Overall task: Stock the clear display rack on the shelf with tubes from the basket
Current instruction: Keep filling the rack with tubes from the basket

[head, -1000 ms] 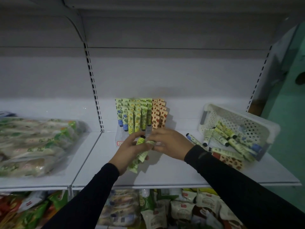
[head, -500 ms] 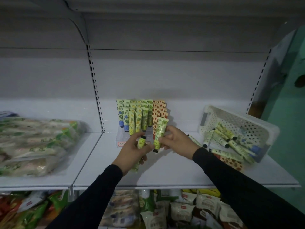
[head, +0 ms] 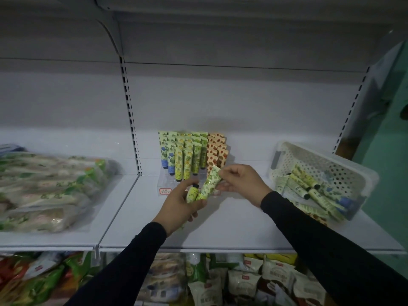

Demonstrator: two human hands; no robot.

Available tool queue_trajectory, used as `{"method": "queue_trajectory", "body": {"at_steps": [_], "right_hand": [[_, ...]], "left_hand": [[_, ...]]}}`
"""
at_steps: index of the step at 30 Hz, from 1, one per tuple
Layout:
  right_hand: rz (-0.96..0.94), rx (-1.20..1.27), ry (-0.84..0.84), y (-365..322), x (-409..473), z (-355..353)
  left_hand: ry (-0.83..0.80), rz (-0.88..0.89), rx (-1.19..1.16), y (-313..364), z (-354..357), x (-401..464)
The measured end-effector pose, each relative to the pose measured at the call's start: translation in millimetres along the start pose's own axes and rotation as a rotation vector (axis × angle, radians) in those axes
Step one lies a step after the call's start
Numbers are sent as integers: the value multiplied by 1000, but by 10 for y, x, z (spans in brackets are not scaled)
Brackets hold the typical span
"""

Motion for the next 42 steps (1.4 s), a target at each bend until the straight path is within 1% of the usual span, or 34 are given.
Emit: {"method": "queue_trajectory", "body": {"at_steps": [5, 8, 10, 13, 15, 17, 22, 26, 29, 31, 34, 36, 40, 42], "right_hand": [[-56, -77, 70, -174, 122, 10], [-121, -145, 145, -336, 255, -31], [-189, -265, 177, -489, 346, -57], [-310, -536, 220, -753, 513, -53], [-401, -690, 263, -921, 633, -46], [-473, -753, 297, -1041, 756, -46], [-551, -851, 327, -1132, 976, -43], [-549, -862, 302, -1056, 1080, -16], [-546, -883, 289, -1007, 1127, 6], [-536, -880, 283, -971, 1154, 17], [-529, -874, 267, -927, 1175, 51], [-535, -884, 250, -909, 1180, 80], [-532, -921, 198, -825, 1177, 124], [-522, -946, 177, -751, 1173, 149]], "left_hand": [[40, 10, -3, -46, -130, 31], [112, -24, -40, -164, -329, 65], [180, -50, -83, -277, -500, 103], [268, -93, -140, -438, -717, 168], [296, -104, -173, -492, -802, 205], [303, -101, -167, -476, -851, 231], [369, -12, -16, -201, -1046, 366], [450, 124, 114, 225, -1132, 466], [513, 215, 259, 607, -1139, 534], [486, 293, 403, 830, -1066, 589], [374, 394, 686, 1019, -889, 712], [307, 418, 812, 1059, -801, 814], [286, 369, 825, 1091, -757, 921], [276, 379, 825, 1091, -720, 910]]}}
Point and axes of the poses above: each hand's wrist, its own x-axis towards the middle knuckle, its own z-axis out of the palm, y = z × x, the point moved 5 cm from there along x, towards the middle knuckle, and after that the axes turned 14 degrees about -z, right-handed, at the moved point
